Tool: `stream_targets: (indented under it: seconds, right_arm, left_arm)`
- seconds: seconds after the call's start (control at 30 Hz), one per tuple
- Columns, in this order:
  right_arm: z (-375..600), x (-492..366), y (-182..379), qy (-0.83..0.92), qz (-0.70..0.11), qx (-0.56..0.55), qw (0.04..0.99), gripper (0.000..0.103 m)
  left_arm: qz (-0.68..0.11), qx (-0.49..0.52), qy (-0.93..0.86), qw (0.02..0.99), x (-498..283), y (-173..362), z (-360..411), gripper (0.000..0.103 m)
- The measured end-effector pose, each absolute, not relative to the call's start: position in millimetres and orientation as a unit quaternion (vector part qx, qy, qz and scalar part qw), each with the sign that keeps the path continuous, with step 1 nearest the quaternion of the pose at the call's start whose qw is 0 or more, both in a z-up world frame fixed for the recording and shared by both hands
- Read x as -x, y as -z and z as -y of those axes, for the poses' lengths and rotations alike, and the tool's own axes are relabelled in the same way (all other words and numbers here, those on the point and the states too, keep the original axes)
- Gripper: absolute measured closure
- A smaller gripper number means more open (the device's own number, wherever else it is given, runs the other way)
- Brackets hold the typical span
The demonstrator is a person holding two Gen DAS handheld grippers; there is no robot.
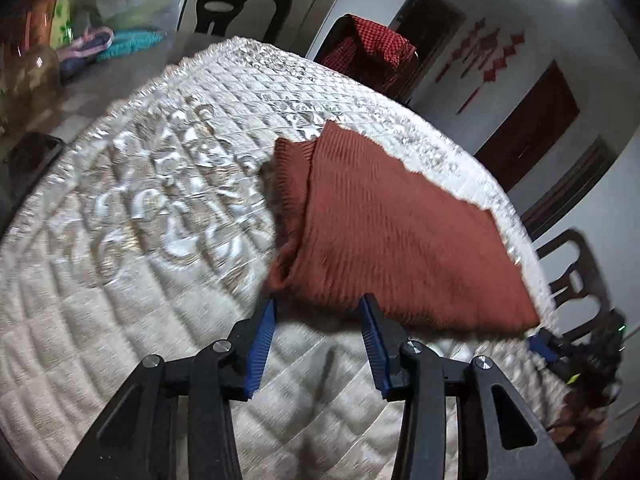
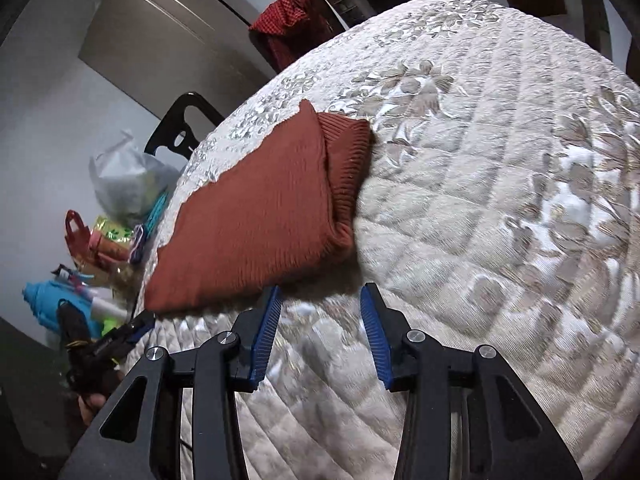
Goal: Fold small clothes
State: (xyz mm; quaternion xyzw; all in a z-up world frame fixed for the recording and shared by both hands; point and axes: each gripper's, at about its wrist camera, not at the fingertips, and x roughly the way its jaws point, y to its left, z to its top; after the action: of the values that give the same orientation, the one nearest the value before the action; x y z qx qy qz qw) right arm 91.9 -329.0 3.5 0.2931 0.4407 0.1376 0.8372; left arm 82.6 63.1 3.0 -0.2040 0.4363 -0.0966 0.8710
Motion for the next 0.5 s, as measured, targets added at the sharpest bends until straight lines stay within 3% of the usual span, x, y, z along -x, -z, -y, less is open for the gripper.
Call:
stream_targets:
  seconds: [0.27,0.33,0.37,0.4,0.5]
  right_arm:
    - [336.8,-116.9,7.0,-0.138,-0.423,-0.356,0.822,0.060]
    - [337.5,-117.8,7.6,-0.134,-0.421,-0.355,0.823,0.063]
    - [337.9,-117.5,8.7,-0.131,-0.424,-0.352,0.824,0.073]
    - [337.6,-119.0,10.3,-0.127,-0.428,-0.349,0.824,0.084]
    - [341.4,-114.3,10.6,-0.130,-0.425,-0.355,0.822,0.087]
  left_arm:
    - [-0.429,0.248,0.096,0.863,-97.7,0.6,-63.1,0.058]
    - [-0.427,0.245,0.089,0.866,-100.4,0.6,-61.6,0.068]
    - [-0.429,0.247,0.091,0.864,-102.2,1.5,-61.6,0.080]
    - [-0.433,0.251,0.095,0.861,-104.3,2.9,-61.6,0.083]
    - [-0.428,0.243,0.095,0.865,-101.1,-0.6,-59.9,0.089]
